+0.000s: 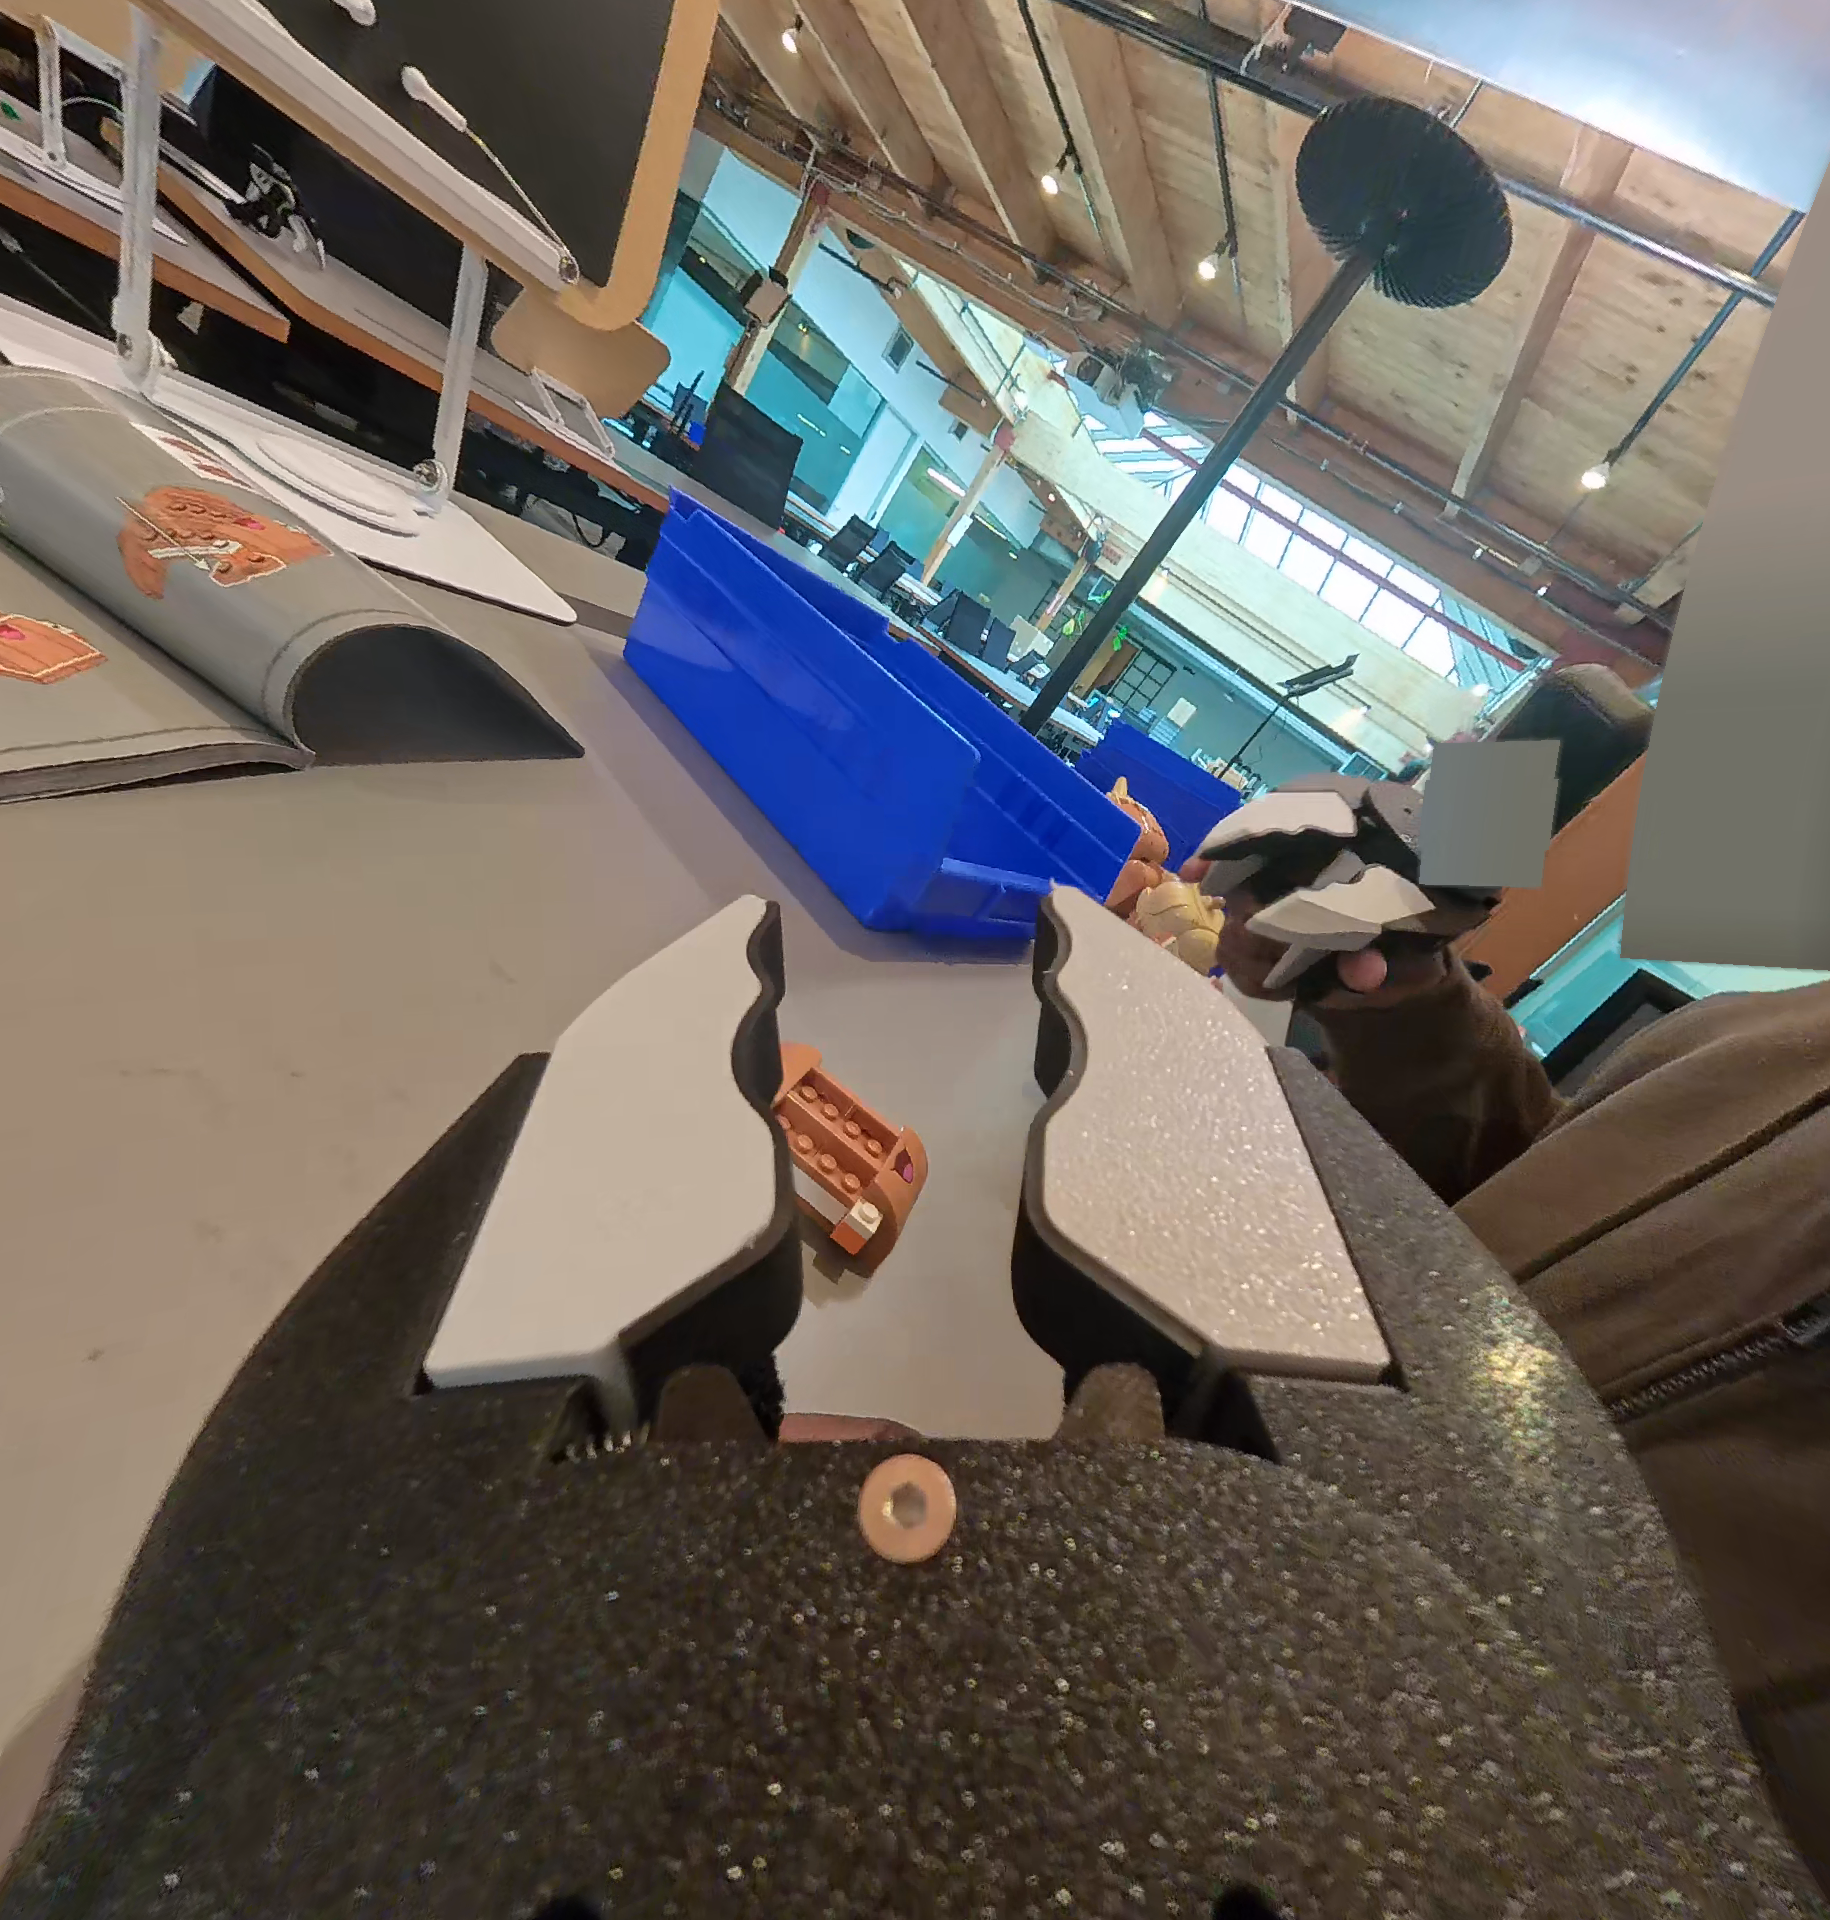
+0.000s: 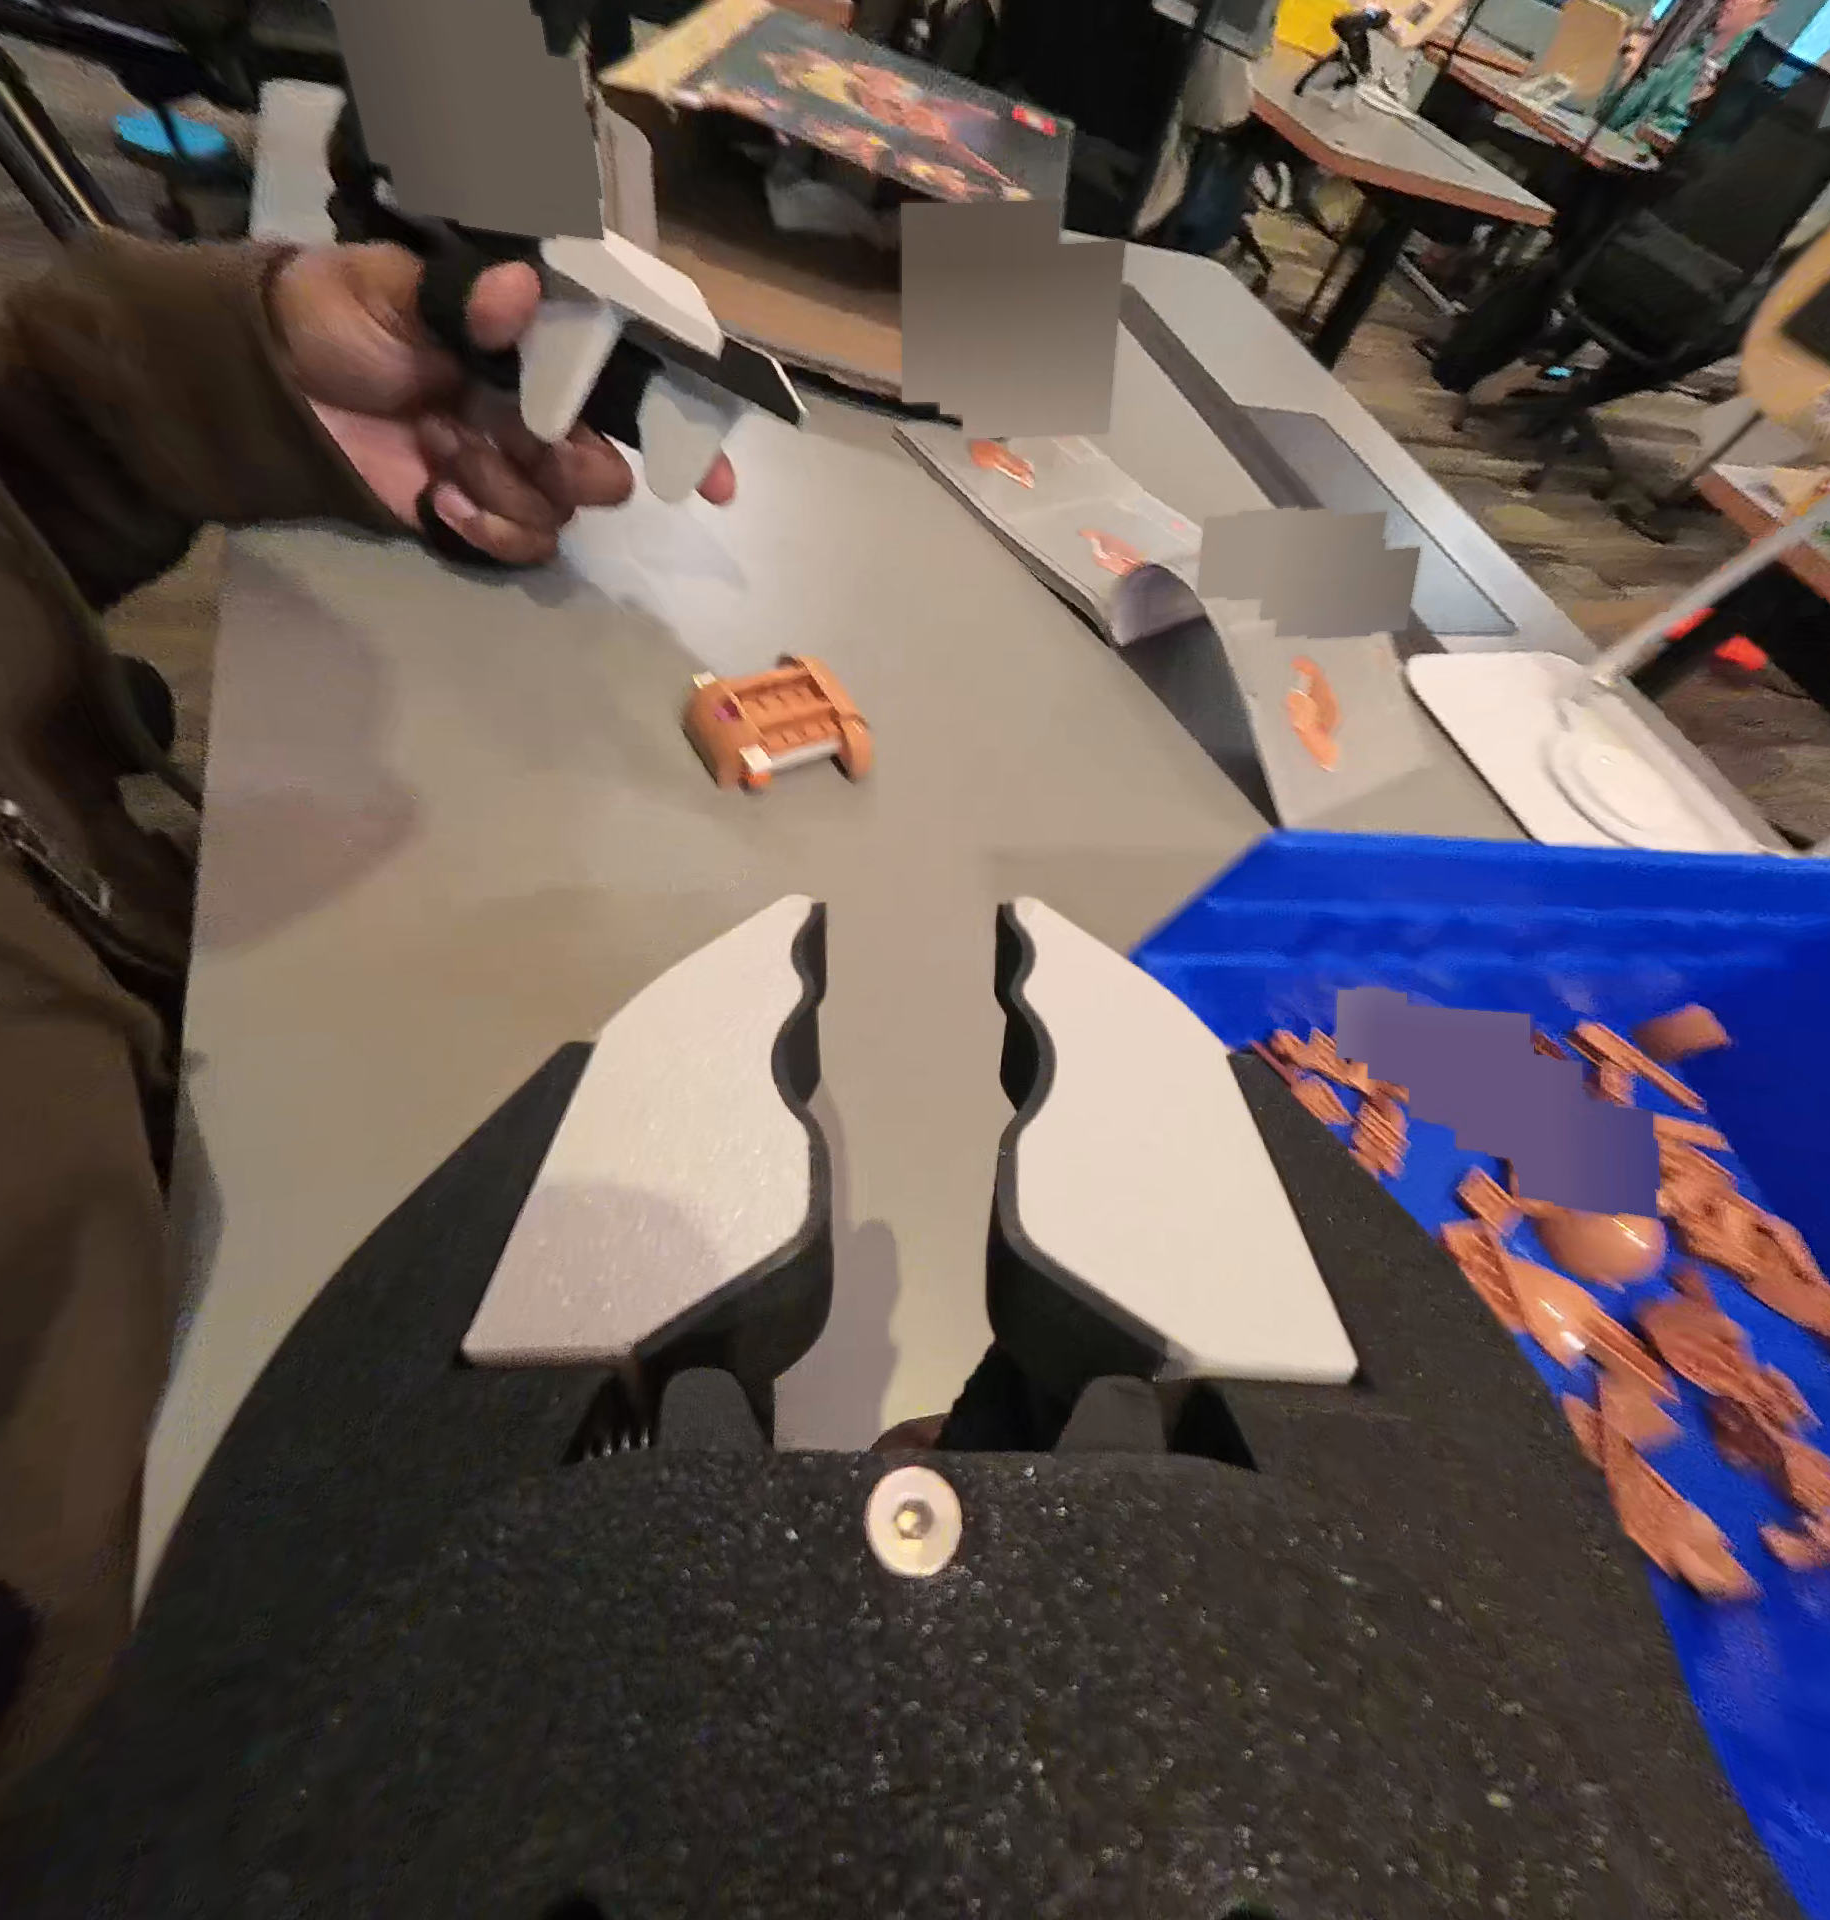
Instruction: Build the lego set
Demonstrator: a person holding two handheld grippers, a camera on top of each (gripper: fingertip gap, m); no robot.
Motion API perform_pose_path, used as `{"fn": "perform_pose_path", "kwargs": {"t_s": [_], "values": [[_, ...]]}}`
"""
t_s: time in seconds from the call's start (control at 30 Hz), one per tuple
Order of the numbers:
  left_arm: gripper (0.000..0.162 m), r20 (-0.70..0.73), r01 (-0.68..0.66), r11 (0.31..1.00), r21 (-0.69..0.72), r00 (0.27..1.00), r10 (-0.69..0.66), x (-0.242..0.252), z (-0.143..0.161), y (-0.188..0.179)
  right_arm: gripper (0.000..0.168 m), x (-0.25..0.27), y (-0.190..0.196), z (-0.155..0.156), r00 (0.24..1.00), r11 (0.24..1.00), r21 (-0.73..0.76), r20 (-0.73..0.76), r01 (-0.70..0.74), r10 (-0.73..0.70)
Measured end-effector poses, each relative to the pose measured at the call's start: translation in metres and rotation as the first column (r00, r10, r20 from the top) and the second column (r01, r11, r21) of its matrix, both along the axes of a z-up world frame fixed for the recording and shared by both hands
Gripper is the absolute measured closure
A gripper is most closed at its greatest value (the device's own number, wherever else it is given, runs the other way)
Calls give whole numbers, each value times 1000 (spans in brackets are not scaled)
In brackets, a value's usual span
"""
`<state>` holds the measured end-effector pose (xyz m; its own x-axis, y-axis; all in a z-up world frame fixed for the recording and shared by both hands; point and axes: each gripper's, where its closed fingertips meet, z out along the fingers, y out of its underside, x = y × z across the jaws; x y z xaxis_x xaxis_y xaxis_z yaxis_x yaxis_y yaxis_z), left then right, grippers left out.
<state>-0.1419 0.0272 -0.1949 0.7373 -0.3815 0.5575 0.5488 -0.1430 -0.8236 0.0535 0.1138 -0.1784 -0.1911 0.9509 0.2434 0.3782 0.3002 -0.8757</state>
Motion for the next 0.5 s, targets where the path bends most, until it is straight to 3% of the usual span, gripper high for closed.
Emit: {"fn": "perform_pose_path", "kwargs": {"t_s": [0.23, 0.5], "values": [[116, -41, -7, 1000, 8, 999, 8, -2, 1, 6, 139, 53, 63, 15, 995, 980, 183, 42, 82, -91], [118, -368, -14, 991, -137, 929, -38, -2, -24, 43, 139, 61, 162, 26, 978, 925, 381, 197, -5, -76]]}}
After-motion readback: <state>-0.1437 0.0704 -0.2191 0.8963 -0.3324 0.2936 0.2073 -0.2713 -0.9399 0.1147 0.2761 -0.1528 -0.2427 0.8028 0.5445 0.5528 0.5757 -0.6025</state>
